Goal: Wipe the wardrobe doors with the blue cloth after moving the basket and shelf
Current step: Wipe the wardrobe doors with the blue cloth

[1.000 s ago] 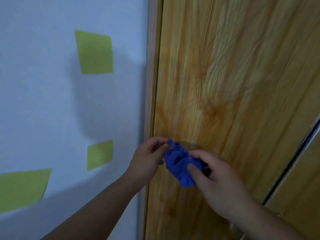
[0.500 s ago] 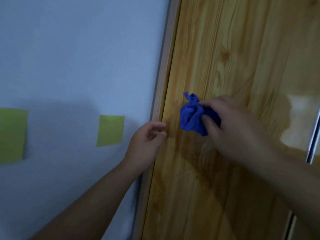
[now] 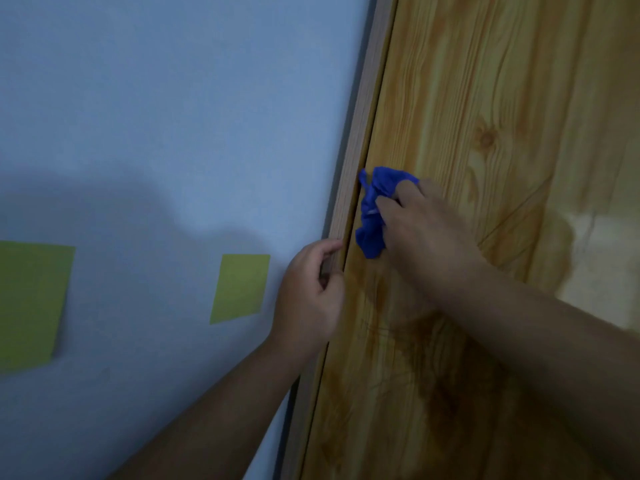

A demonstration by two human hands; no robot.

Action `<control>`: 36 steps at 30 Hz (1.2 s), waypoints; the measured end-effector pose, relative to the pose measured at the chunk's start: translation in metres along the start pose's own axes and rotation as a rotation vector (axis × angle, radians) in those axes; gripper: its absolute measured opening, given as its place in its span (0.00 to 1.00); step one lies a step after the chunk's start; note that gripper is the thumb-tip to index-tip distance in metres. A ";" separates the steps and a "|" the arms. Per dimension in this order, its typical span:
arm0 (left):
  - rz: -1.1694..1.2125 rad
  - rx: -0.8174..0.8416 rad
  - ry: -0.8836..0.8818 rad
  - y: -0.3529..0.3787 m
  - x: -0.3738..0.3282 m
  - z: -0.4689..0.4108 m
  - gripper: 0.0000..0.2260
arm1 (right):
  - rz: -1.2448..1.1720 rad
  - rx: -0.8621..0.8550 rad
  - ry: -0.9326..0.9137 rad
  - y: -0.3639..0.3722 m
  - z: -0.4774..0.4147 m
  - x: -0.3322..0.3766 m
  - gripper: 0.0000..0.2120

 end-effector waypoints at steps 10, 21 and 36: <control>0.013 0.006 0.027 0.002 0.010 0.004 0.18 | -0.182 0.272 -0.322 0.076 0.117 0.146 0.13; -0.053 0.022 0.068 0.006 0.009 0.008 0.12 | -0.102 0.196 -0.430 0.061 0.098 0.101 0.11; 0.052 -0.018 -0.024 0.007 0.016 0.020 0.22 | 0.284 0.039 -0.101 -0.011 -0.016 -0.034 0.09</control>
Point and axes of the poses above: each hand's wrist, its own z-axis away from the middle knuckle, its own y-axis out of the palm, x = y × z, the point moved 9 cm from there along -z, towards the middle knuckle, and after that the axes turned 11 degrees about -y, right-handed, at the moved point
